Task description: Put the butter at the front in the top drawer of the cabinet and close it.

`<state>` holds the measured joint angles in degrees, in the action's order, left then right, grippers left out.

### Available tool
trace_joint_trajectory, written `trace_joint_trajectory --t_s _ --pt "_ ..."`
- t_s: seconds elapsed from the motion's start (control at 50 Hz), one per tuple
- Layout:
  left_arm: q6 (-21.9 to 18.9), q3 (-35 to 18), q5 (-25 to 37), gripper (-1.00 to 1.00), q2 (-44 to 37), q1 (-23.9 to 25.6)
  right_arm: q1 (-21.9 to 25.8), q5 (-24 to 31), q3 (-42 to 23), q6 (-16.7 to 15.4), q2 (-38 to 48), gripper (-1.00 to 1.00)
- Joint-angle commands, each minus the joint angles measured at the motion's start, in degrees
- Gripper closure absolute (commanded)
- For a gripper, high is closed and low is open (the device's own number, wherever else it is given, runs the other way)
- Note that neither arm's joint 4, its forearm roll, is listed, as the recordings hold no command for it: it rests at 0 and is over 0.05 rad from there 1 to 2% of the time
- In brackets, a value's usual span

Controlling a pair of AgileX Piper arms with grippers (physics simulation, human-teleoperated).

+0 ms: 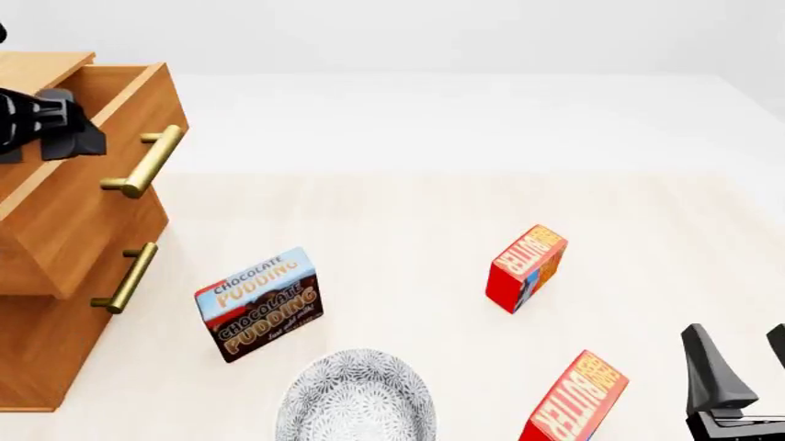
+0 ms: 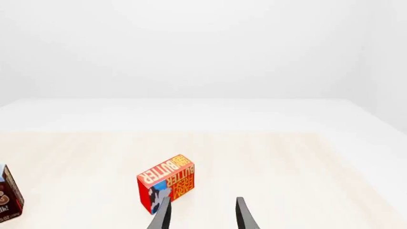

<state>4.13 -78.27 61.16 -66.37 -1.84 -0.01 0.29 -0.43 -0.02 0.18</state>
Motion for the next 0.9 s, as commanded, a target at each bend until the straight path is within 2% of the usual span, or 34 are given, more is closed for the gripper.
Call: trace_joint_trajectory --t_s 0.02,0.58,0.7,0.74,0.82,0.9 --pt "0.86 1.52 -1.59 -1.00 -1.80 0.99 -0.01 -0.10 0.09 0.02 0.00 -1.00" --pt "2.80 7.46 -5.27 -1.00 -2.84 0.94 0.00 -0.09 0.09 0.01 0.01 -1.00" --pt "3.16 8.77 -5.82 -1.00 -3.17 1.78 0.00 -0.10 0.09 0.01 0.01 -1.00" --pt "5.49 8.81 -5.94 -1.00 -3.00 6.05 -0.01 -0.10 0.09 0.01 0.01 -1.00" --pt "4.11 8.22 -5.24 -1.00 -2.99 4.86 0.00 -0.09 0.09 0.02 0.01 -1.00" --pt "4.20 7.81 -4.93 -1.00 -3.17 5.96 0.00 -0.09 0.09 0.01 0.01 -1.00"
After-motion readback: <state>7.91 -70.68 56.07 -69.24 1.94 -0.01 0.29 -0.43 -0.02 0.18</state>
